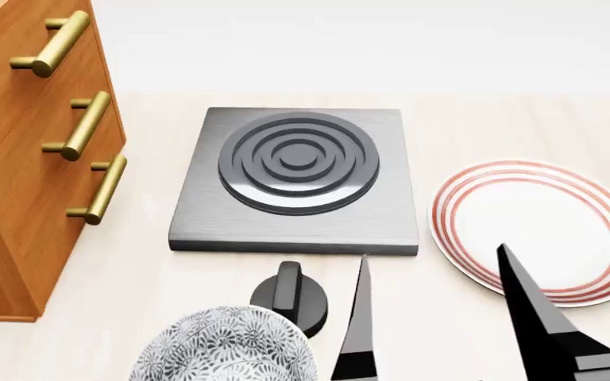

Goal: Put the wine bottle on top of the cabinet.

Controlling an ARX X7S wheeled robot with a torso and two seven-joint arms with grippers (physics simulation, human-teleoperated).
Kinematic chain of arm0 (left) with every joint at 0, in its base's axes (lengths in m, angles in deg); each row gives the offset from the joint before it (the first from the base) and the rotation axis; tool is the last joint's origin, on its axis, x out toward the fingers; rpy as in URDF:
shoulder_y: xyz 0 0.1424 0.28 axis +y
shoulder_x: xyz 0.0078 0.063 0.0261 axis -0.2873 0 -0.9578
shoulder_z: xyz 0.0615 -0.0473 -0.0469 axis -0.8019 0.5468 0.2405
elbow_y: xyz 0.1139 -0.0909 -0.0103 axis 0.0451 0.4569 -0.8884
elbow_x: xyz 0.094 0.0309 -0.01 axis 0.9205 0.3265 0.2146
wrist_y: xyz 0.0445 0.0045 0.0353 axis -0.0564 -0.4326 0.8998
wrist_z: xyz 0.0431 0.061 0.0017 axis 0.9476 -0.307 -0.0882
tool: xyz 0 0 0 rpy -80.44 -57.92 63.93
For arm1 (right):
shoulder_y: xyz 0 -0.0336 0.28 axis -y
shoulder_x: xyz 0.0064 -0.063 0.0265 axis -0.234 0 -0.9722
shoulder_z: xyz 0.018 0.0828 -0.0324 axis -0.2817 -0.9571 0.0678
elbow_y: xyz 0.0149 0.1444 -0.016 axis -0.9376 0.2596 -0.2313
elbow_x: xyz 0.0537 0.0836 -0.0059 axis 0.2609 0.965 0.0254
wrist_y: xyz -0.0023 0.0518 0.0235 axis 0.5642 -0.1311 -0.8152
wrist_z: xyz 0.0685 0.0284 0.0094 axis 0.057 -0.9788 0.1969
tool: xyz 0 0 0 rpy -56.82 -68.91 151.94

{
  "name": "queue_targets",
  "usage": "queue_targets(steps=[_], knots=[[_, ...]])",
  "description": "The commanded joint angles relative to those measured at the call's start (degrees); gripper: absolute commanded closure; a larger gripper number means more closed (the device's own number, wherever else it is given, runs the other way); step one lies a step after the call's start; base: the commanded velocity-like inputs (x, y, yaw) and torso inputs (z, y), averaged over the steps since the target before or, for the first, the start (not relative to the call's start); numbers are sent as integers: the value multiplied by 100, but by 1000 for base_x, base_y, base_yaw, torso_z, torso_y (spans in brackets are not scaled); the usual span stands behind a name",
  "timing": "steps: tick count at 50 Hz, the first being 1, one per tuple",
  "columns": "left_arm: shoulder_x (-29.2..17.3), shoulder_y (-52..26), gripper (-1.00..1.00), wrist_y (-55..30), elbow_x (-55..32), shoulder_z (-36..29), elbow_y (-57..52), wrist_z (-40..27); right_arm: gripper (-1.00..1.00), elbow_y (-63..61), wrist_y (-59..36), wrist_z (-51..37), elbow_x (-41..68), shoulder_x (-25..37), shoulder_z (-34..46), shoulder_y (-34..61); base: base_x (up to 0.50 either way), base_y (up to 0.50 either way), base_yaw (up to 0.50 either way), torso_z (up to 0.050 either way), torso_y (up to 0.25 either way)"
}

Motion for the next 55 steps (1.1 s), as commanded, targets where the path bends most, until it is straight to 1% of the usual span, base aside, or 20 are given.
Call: queue_targets(steps=[1, 9, 10, 13, 14, 18, 20, 21, 22, 24, 25, 27, 32, 35, 39, 42, 44, 45, 48, 55], knots=[[-366, 716, -100, -22, -268, 225, -1590, -192, -100, 6, -7, -19, -18, 7, 93, 36, 0, 0, 0, 0, 0], [-704, 1450, -100, 59, -409, 419, -3048, -436, -100, 26, -6, -20, -48, 10, 173, 64, 0, 0, 0, 0, 0], [-688, 1613, -100, 217, -447, 564, -3276, -515, -100, 39, 3, -17, -58, 9, 185, 63, 0, 0, 0, 0, 0], [-791, 2321, -100, 294, -561, 678, -4123, -710, -100, -67, -46, -58, 9, 48, 139, 67, 0, 0, 0, 0, 0], [-793, 2326, -100, 293, -564, 681, -4131, -713, -100, -67, -45, -61, 11, 51, 140, 67, 0, 0, 0, 0, 0], [-872, 2891, -100, 356, -613, 767, -4810, -918, -100, -49, -19, -60, -21, 43, 188, 66, 0, 0, 0, 0, 0], [-967, 3125, -100, 509, -397, 611, -5053, -886, -100, -65, -30, -69, -4, 51, 186, 80, 0, 0, 0, 0, 0], [-975, 3448, -100, 666, -284, 564, -5219, -930, -100, -36, 0, -57, -12, 49, 186, 71, 0, 0, 0, 0, 0], [-987, 3553, -100, 768, -190, 541, -5243, -934, -100, -22, 13, -55, -19, 49, 190, 65, 0, 0, 0, 0, 0], [-964, 3906, -100, 1122, -116, 632, -5361, -925, -100, -54, -15, -80, -19, 58, 200, 65, 0, 0, 0, 0, 0], [-1026, 4158, -100, 1124, 62, 581, -5630, -1091, -100, -122, -62, -108, 17, 75, 187, 86, 0, 0, 0, 0, 0], [-1037, 4420, -100, 1294, 158, 558, -5692, -1090, -100, -123, -54, -113, 24, 84, 181, 86, 0, 0, 0, 0, 0], [-1088, 4854, -100, 1355, 503, 256, -6122, -1241, -100, -104, -28, -114, 17, 80, 217, 90, 0, 0, 0, 0, 0], [-976, 5332, -100, 1716, 712, 178, -6258, -1379, -100, -91, -11, -112, 5, 84, 237, 89, 0, 0, 0, 0, 0], [-807, 6092, -100, 2253, 1246, -214, -6339, -1550, -100, -75, 2, -115, -15, 82, 277, 96, 0, 0, 0, 0, 0], [-778, 6218, -100, 2345, 1322, -279, -6354, -1582, -100, -84, -2, -120, -24, 82, 313, 103, 0, 0, 0, 0, 0], [-750, 6358, -100, 2360, 1526, -421, -6473, -1679, -100, -99, -29, -130, -20, 85, 336, 132, 0, 0, 0, 0, 0], [-759, 6271, -100, 2135, 1721, -667, -6548, -1653, -100, -87, -30, -128, -28, 82, 352, 143, 0, 0, 0, 0, 0], [-647, 6239, -100, 2074, 1808, -892, -6595, -1643, -100, -95, -40, -134, -20, 86, 373, 165, 0, 0, 0, 0, 0], [-517, 6196, -100, 2057, 1973, -1201, -6520, -1604, -100, -112, -29, -158, 6, 111, 366, 171, 0, 0, 0, 0, 0]])
